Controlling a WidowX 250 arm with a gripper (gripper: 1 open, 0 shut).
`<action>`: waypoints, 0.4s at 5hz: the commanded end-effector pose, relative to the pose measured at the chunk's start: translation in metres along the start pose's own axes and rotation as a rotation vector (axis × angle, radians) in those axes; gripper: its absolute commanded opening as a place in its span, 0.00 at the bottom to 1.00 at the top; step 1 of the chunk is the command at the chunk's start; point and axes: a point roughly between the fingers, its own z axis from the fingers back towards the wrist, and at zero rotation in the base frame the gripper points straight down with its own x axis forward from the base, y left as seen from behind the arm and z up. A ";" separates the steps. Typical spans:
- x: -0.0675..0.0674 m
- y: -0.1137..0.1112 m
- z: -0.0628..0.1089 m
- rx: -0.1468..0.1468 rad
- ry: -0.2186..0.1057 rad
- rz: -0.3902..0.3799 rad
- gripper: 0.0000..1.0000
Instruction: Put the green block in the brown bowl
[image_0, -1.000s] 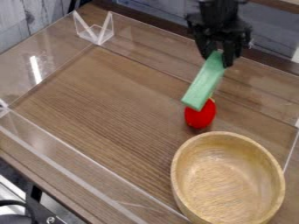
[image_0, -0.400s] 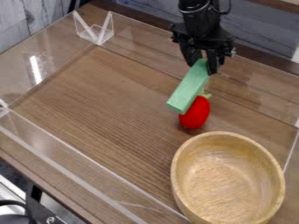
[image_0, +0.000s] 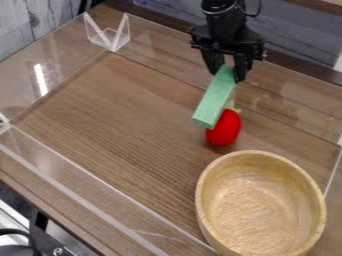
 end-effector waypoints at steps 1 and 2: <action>0.014 -0.005 0.022 -0.002 -0.073 -0.014 0.00; 0.015 -0.005 0.025 -0.003 -0.072 -0.020 0.00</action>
